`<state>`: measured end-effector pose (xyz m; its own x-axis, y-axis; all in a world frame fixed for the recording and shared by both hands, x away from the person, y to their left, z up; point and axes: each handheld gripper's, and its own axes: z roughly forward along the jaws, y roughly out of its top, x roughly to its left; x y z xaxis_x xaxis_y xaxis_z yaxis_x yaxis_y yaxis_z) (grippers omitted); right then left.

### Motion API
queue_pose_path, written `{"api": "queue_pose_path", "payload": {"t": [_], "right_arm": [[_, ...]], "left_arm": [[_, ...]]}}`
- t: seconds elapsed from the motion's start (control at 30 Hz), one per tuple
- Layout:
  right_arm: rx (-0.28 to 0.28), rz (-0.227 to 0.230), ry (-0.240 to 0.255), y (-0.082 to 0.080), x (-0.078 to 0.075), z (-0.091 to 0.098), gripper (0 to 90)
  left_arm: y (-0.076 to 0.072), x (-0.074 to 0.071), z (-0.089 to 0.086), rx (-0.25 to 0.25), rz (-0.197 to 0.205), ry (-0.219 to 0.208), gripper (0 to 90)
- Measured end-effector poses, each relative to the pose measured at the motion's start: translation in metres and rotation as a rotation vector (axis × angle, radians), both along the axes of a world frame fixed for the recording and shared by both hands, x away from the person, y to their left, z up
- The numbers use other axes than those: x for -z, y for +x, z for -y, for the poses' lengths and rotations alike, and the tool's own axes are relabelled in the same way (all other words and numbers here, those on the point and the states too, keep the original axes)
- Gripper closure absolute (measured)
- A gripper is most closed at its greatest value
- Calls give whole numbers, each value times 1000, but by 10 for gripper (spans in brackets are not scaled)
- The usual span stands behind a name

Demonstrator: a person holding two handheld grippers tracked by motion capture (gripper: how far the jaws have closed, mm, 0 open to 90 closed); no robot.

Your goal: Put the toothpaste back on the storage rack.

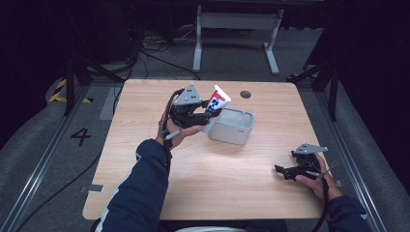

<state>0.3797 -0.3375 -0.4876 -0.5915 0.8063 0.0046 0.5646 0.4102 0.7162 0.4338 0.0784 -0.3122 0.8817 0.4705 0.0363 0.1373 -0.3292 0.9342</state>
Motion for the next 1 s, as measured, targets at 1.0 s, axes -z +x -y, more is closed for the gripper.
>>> {"api": "queue_pose_path", "payload": {"t": [1.0], "right_arm": [[0, 0, 0, 0, 0, 0, 26]], "left_arm": [[34, 12, 44, -15, 14, -87, 624]]}}
